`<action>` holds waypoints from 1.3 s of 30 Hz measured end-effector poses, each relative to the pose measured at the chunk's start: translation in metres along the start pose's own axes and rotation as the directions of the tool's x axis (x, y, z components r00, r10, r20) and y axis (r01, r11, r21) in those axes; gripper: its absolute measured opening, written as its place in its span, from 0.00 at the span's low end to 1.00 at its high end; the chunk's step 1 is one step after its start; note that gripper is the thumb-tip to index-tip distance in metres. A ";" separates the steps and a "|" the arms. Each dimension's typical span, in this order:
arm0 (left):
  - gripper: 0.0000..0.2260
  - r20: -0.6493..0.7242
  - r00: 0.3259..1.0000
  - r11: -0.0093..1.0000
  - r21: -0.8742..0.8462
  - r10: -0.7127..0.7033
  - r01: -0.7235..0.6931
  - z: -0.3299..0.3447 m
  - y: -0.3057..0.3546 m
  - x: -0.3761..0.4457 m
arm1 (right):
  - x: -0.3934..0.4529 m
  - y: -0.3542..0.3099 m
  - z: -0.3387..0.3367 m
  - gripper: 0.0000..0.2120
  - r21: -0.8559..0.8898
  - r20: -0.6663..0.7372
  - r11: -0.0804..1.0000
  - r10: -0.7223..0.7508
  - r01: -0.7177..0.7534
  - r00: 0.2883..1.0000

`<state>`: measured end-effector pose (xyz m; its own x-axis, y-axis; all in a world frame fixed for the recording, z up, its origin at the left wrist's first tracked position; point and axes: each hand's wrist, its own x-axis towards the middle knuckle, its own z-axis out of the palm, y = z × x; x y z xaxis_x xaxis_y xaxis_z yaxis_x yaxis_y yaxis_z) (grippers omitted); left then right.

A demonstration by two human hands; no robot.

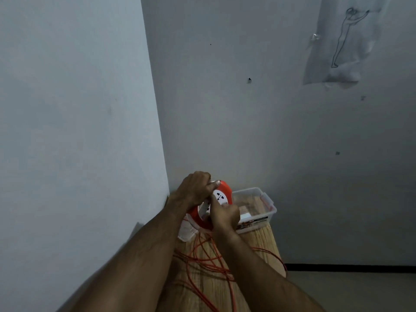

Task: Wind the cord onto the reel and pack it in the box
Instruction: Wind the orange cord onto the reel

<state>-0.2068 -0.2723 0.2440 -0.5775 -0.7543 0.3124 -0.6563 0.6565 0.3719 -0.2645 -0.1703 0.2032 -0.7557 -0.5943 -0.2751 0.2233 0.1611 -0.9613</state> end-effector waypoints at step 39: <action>0.21 0.002 1.000 1.000 -0.017 0.024 -0.024 -0.003 0.009 0.002 | -0.010 -0.005 -0.004 0.32 0.131 -0.019 0.983 0.130 -0.126 0.991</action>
<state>-0.2123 -0.2678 0.2502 -0.5942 -0.7381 0.3196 -0.6338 0.6743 0.3789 -0.2610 -0.1619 0.2103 -0.7316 -0.5537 -0.3977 0.3958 0.1299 -0.9091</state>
